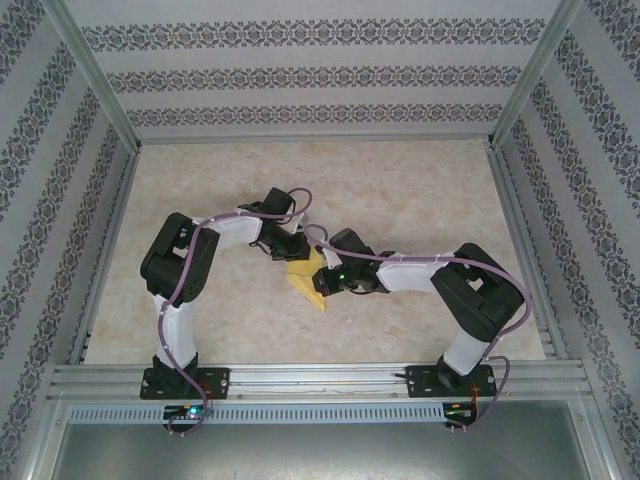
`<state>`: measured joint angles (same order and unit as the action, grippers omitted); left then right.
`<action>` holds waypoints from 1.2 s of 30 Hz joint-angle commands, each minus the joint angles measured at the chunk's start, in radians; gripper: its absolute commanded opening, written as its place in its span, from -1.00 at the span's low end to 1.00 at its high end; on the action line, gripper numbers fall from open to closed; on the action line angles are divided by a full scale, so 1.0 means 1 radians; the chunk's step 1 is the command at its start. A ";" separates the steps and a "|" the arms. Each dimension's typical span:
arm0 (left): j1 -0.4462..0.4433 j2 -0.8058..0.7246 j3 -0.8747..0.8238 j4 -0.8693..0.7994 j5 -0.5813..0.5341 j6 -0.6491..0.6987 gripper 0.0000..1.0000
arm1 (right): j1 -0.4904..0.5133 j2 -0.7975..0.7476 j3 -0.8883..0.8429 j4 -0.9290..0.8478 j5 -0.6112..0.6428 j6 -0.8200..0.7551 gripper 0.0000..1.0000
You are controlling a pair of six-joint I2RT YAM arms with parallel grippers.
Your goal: Fold a paper plane with a square sheet of paper (fold left side to right side)
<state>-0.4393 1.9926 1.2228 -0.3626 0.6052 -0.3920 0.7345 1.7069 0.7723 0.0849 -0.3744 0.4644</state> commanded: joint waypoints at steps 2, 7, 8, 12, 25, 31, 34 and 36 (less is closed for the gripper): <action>-0.021 0.054 -0.003 -0.065 -0.066 0.027 -0.96 | -0.010 0.019 0.025 -0.013 0.013 -0.026 -1.00; -0.021 0.052 -0.003 -0.066 -0.068 0.028 -0.96 | -0.010 0.026 0.025 -0.013 0.012 -0.027 -1.00; -0.021 0.052 -0.003 -0.067 -0.068 0.027 -0.96 | -0.010 0.028 0.025 -0.013 0.012 -0.027 -1.00; -0.024 0.048 -0.001 -0.063 -0.064 0.024 -0.94 | -0.010 0.041 0.027 -0.017 0.013 -0.026 -1.00; -0.019 -0.024 0.075 -0.073 -0.047 0.012 -0.75 | -0.007 0.059 -0.009 -0.024 0.005 -0.009 -0.98; -0.005 -0.088 0.082 -0.087 -0.060 0.014 -0.73 | -0.007 0.053 -0.019 -0.017 0.000 -0.003 -0.84; 0.004 -0.128 0.042 -0.077 -0.062 0.006 -0.72 | -0.008 0.054 -0.021 -0.016 -0.001 -0.003 -0.81; 0.008 -0.141 0.015 -0.068 -0.048 0.003 -0.71 | -0.007 0.053 -0.021 -0.015 -0.004 -0.002 -0.80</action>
<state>-0.4431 1.8942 1.2716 -0.4118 0.5606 -0.3923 0.7345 1.7382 0.7757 0.0929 -0.3794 0.4622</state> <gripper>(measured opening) 0.144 0.095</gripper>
